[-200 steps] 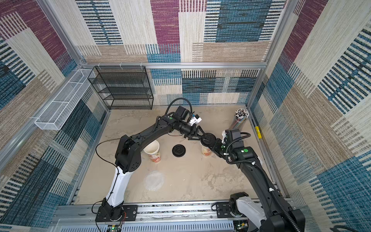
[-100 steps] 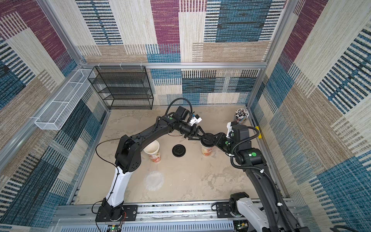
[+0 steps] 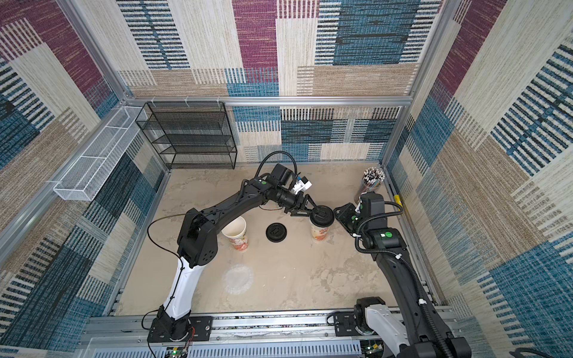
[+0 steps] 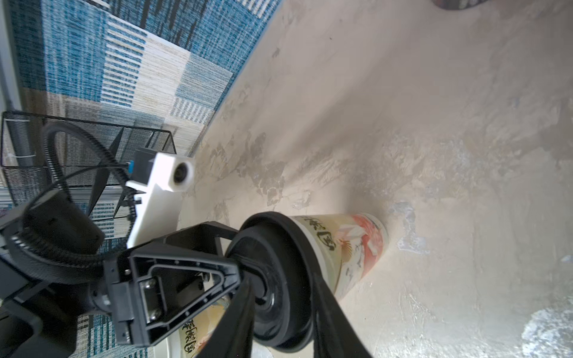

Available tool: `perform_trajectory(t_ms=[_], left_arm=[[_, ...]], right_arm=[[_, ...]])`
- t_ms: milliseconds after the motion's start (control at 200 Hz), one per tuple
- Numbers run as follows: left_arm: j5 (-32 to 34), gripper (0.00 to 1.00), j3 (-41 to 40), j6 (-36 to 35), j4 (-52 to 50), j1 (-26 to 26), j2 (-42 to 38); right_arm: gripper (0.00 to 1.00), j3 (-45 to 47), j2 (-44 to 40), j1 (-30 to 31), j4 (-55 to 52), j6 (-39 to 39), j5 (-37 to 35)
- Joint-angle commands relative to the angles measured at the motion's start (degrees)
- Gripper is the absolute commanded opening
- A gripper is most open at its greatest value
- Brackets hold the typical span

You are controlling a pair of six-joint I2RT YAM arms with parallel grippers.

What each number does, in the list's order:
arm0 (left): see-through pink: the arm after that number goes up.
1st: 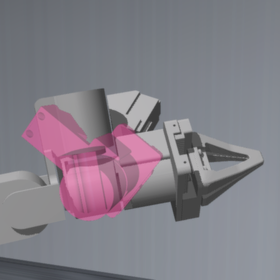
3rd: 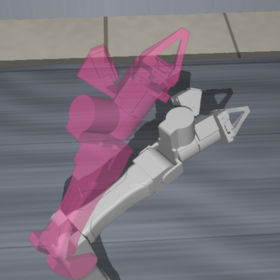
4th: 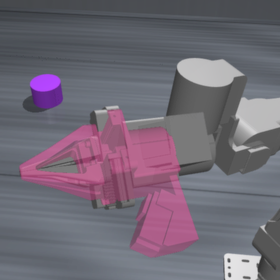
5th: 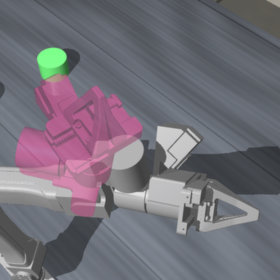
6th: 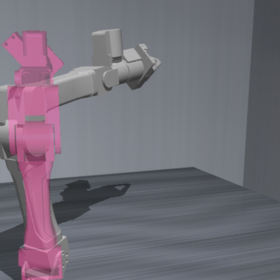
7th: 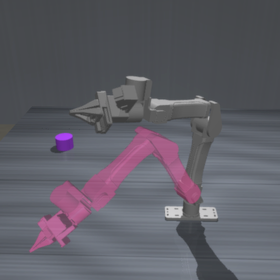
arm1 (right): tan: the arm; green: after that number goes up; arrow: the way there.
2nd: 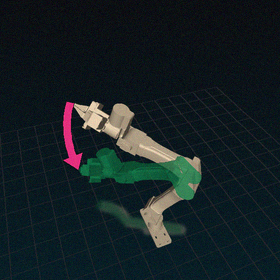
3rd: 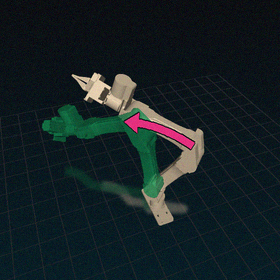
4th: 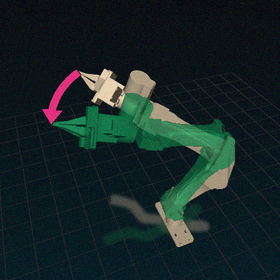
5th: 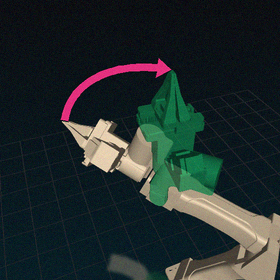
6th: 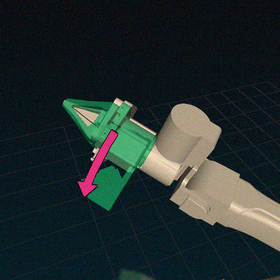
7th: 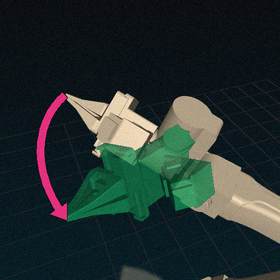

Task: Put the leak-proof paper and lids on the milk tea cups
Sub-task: Secure the cup lid on the cup.

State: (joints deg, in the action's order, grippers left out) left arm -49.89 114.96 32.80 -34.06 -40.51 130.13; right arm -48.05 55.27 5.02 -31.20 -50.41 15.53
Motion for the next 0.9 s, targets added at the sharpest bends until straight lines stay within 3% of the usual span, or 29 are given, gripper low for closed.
perform_trajectory(t_ms=[0,606,807,892], left_arm=[[13.49,0.62,-1.5,-3.0,-15.9,-0.43,1.97],[13.24,0.62,-1.27,-3.09,-15.89,-0.36,2.43],[13.34,0.62,-0.98,-2.85,-15.77,-0.39,2.59],[13.24,0.62,-0.9,-2.82,-15.76,-0.45,2.65]], right_arm=[[0.35,1.8,-0.22,-0.23,6.18,-2.73,1.23],[0.32,7.01,1.72,-1.94,10.87,-2.37,4.78],[0.42,5.19,-2.75,-2.35,12.87,-1.6,3.58],[0.41,5.33,-1.33,-3.06,10.09,-1.18,3.45]])
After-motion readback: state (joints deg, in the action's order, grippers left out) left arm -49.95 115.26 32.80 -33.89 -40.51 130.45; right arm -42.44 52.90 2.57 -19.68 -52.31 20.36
